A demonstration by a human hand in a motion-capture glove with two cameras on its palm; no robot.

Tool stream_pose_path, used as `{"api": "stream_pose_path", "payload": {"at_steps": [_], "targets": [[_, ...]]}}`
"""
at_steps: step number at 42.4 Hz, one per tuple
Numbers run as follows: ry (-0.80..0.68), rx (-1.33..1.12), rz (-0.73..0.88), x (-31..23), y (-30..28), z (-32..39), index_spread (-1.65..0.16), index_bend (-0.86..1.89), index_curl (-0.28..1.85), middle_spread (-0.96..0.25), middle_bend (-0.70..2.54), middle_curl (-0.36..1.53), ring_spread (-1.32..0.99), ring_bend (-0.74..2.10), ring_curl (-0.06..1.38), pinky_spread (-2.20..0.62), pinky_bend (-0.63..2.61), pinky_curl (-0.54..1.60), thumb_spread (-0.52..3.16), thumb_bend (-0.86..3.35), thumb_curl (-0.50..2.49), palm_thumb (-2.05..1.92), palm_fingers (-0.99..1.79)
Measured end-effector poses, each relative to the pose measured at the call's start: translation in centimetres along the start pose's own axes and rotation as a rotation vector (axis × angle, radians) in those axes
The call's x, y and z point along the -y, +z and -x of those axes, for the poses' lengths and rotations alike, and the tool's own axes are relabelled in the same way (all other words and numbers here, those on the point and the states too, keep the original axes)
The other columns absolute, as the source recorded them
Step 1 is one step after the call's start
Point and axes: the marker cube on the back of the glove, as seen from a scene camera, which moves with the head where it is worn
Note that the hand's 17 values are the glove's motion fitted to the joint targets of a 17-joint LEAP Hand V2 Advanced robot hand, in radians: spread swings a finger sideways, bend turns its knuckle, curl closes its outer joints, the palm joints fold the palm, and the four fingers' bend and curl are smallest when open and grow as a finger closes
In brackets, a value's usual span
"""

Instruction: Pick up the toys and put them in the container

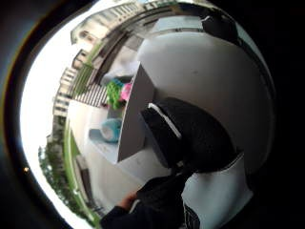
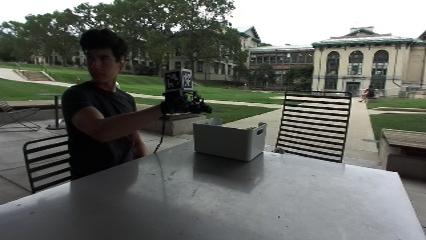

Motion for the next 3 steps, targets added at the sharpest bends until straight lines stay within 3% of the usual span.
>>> {"api": "stream_pose_path", "payload": {"at_steps": [3], "targets": [[0.118, -0.047, 0.000, 0.2, 0.8, -1.9, -0.35, 0.37, 0.57, -0.16, 0.56, 0.41, -0.27, 0.58, 0.20, -0.06, 0.62, 0.31, 1.28, -0.04, 0.19, -0.06, -0.02]]}}
